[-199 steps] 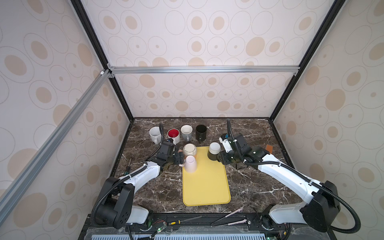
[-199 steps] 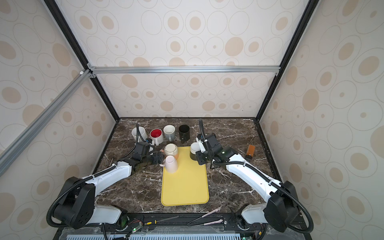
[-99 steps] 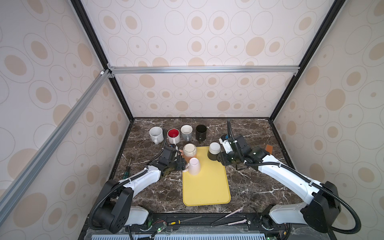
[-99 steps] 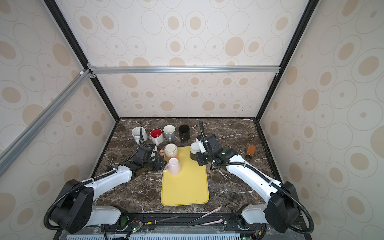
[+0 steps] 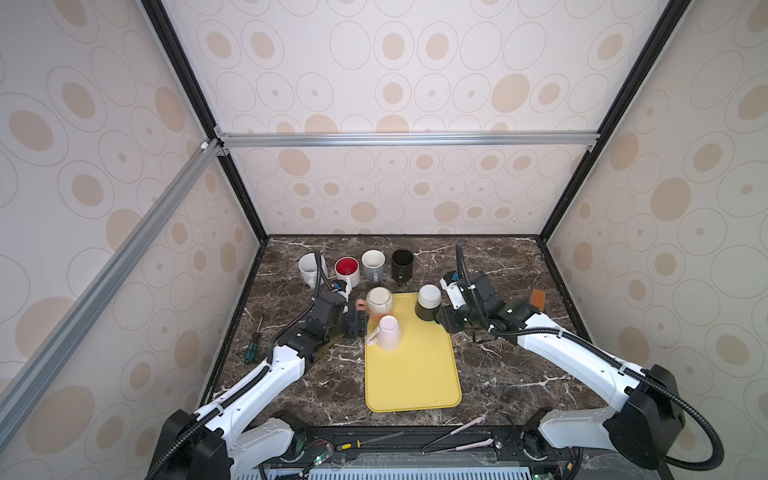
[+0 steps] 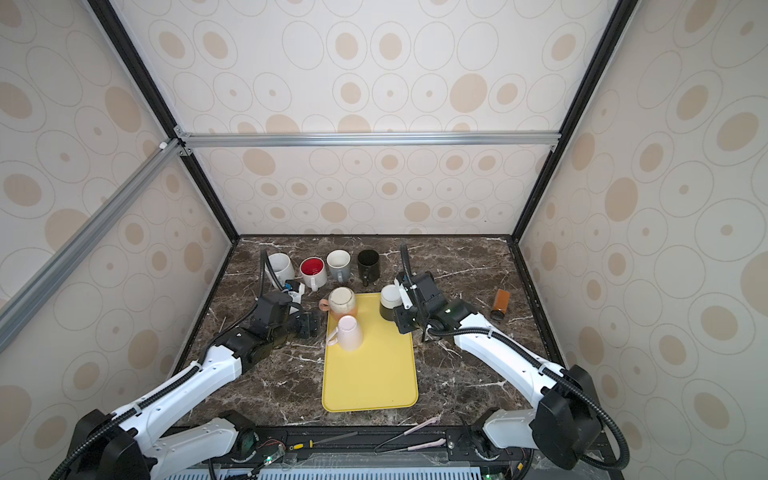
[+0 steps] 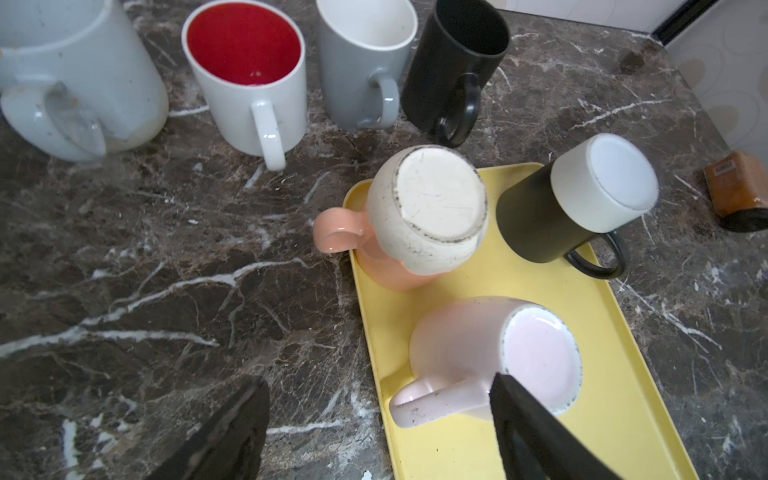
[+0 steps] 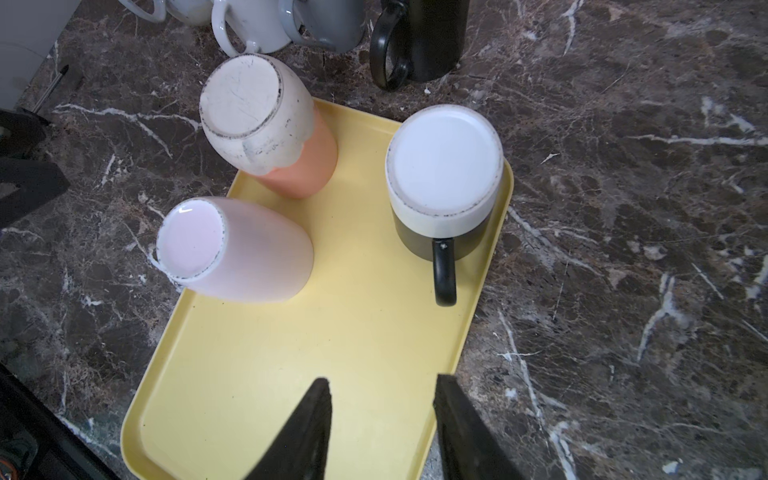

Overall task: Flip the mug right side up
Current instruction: 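Move the left gripper over the upside-down pink mug while right approaches tray, then lower the left gripper onto the pink mug's base and close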

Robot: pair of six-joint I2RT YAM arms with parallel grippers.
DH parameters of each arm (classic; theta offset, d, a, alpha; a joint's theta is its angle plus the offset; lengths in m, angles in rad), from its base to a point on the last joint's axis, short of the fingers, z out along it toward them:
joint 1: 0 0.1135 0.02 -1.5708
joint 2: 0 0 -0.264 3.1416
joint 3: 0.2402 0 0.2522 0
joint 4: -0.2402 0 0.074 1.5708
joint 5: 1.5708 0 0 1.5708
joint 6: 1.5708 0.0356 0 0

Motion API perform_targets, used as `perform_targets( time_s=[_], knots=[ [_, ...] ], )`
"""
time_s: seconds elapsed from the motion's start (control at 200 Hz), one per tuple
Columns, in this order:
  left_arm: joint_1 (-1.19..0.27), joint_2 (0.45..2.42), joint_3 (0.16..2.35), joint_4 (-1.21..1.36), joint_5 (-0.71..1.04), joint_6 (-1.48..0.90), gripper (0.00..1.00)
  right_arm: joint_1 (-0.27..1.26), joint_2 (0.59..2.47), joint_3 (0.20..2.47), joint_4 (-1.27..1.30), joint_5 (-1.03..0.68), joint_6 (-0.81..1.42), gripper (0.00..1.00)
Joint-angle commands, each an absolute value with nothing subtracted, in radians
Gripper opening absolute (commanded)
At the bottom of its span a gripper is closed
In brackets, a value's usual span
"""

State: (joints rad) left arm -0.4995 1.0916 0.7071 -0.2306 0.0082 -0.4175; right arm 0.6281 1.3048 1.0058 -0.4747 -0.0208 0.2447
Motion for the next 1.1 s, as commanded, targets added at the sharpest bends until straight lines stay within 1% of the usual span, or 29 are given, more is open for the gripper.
perform_targets(
  time_s=[0.0, 0.09, 0.205, 0.3, 0.425, 0.555, 0.715, 0.785, 0.965, 1.095],
  knots=[
    [-0.547, 1.116, 0.767, -0.293, -0.037, -0.304, 0.84, 0.635, 1.260, 0.973, -0.422, -0.001, 0.230, 0.44],
    [-0.584, 1.112, 0.743, -0.273, -0.046, -0.238, 0.85, 0.634, 1.224, 0.943, -0.385, -0.001, 0.230, 0.44],
    [-0.617, 1.039, 0.672, -0.191, 0.005, -0.121, 0.85, 0.634, 1.194, 0.917, -0.360, 0.019, 0.230, 0.44],
    [-0.648, 0.995, 0.633, -0.150, -0.013, -0.051, 0.86, 0.634, 1.186, 0.907, -0.354, 0.030, 0.226, 0.44],
    [-0.658, 1.066, 0.657, -0.179, -0.047, -0.025, 0.86, 0.634, 1.191, 0.902, -0.344, 0.043, 0.233, 0.44],
    [-0.669, 1.124, 0.647, -0.152, -0.031, -0.031, 0.85, 0.634, 1.220, 0.925, -0.368, 0.038, 0.240, 0.43],
    [-0.671, 1.172, 0.657, -0.154, -0.028, -0.006, 0.81, 0.634, 1.242, 0.929, -0.375, 0.028, 0.236, 0.43],
    [-0.670, 1.192, 0.661, -0.146, -0.007, 0.002, 0.76, 0.635, 1.234, 0.918, -0.359, 0.031, 0.228, 0.43],
    [-0.670, 1.240, 0.657, -0.116, 0.051, 0.020, 0.75, 0.634, 1.211, 0.890, -0.345, 0.053, 0.209, 0.43],
    [-0.670, 1.273, 0.665, -0.102, 0.059, 0.028, 0.74, 0.632, 1.193, 0.874, -0.342, 0.069, 0.197, 0.43]
  ],
)
